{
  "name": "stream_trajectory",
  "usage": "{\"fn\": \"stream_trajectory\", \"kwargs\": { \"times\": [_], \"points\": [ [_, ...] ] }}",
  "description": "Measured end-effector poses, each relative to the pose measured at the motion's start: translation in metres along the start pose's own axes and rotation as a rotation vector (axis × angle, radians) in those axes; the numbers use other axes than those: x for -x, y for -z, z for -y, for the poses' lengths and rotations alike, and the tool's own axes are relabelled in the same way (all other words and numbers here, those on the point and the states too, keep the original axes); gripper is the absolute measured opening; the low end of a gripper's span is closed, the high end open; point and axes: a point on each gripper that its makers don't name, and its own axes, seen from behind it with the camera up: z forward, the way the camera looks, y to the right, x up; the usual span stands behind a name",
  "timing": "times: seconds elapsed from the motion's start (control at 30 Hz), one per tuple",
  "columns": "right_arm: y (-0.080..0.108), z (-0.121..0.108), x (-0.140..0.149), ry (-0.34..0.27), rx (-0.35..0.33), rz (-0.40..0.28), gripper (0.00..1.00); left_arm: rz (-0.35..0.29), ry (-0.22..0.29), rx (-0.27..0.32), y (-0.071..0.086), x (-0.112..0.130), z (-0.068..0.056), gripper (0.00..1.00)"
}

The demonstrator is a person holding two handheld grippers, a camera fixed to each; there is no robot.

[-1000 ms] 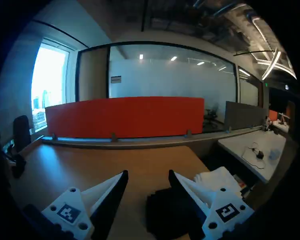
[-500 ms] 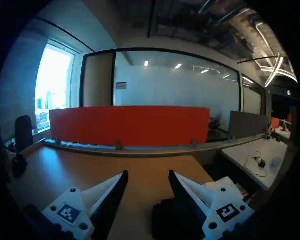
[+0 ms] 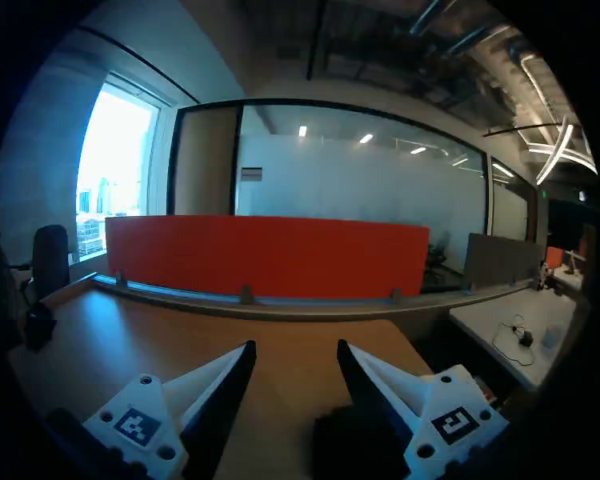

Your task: Fold towel

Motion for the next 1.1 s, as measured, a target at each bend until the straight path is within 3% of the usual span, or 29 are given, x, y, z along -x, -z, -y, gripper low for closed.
{"fn": "stream_trajectory", "kwargs": {
  "times": [0.6,1.1],
  "points": [
    [-0.016,0.064,-0.022,-0.011,-0.029,-0.058,0.78,-0.021,-0.007,0.025,-0.005,-0.001,-0.004,0.98],
    [-0.021,0.079,-0.031,-0.019,-0.013,-0.069,0.78,-0.025,-0.011,0.010,-0.015,0.013,0.008,0.98]
  ]
}}
